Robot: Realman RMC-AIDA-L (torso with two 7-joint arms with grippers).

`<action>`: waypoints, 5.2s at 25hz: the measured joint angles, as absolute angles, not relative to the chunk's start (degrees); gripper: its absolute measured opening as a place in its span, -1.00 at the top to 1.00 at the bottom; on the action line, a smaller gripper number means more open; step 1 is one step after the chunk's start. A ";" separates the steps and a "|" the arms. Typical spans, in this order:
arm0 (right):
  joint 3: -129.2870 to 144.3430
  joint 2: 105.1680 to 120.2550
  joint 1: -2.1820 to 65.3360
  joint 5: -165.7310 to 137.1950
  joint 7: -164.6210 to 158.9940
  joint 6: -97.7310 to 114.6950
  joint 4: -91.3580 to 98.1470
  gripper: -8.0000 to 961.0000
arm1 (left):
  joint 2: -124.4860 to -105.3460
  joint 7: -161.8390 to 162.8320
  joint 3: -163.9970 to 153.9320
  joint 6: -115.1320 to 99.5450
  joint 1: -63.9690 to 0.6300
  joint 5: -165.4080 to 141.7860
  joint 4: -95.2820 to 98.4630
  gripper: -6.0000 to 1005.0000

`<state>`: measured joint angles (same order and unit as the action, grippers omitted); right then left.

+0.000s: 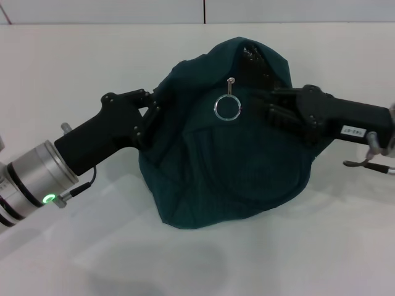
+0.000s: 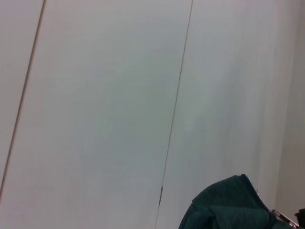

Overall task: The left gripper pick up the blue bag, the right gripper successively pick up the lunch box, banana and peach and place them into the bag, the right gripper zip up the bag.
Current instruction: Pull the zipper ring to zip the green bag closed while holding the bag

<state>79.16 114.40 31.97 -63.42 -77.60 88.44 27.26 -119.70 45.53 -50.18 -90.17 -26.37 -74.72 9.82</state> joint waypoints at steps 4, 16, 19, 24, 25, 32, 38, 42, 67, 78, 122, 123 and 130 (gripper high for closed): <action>79.35 114.94 33.40 -64.70 -77.61 87.42 27.26 0.44 | -119.76 45.52 -50.19 -90.18 -26.37 -75.05 9.62 0.88; 79.43 115.10 34.80 -66.69 -78.58 82.38 27.34 0.32 | -119.80 45.44 -50.19 -90.32 -26.19 -75.06 9.56 0.89; 79.44 115.08 35.04 -67.69 -80.34 81.24 27.25 0.30 | -119.80 45.44 -50.19 -90.33 -26.29 -74.99 9.60 0.89; 79.24 114.96 35.09 -67.94 -82.51 81.08 27.24 0.30 | -119.80 45.44 -50.17 -90.34 -26.33 -74.82 9.75 0.89; 79.14 114.85 35.06 -67.94 -83.69 81.10 27.24 0.30 | -119.80 45.44 -50.15 -90.34 -26.33 -74.80 9.77 0.89; 78.86 113.64 34.94 -67.88 -88.57 79.10 27.46 0.31 | -119.79 45.44 -50.01 -90.31 -26.35 -74.73 9.82 0.89; 79.23 113.50 36.80 -68.65 -89.82 77.82 26.86 0.34 | -119.79 45.44 -50.11 -90.36 -26.37 -74.69 9.70 0.89; 79.16 113.75 38.30 -71.41 -92.73 77.44 26.75 0.36 | -119.79 45.35 -50.18 -90.56 -26.25 -74.69 9.81 0.89; 79.03 112.95 36.98 -73.99 -95.00 76.84 27.27 0.76 | -119.89 44.56 -50.11 -90.88 -26.45 -74.72 9.74 0.89; 76.81 112.10 35.27 -74.03 -95.20 79.34 27.13 0.97 | -119.89 44.56 -50.19 -91.04 -26.46 -74.70 9.58 0.89; 76.76 115.26 40.28 -80.97 -96.20 72.96 27.42 -0.10 | -119.97 42.55 -50.27 -93.24 -26.05 -75.28 9.58 0.89; 76.75 115.28 40.25 -80.95 -96.16 72.76 27.45 -0.09 | -119.97 42.54 -50.27 -93.25 -26.04 -75.28 9.58 0.89; 76.72 115.54 39.75 -78.46 -94.77 72.58 27.48 -0.01 | -119.98 42.53 -50.27 -93.31 -26.03 -75.29 9.58 0.89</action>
<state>76.72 115.54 39.75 -78.46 -94.77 72.58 27.48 -119.98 42.53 -50.27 -93.31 -26.02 -75.29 9.58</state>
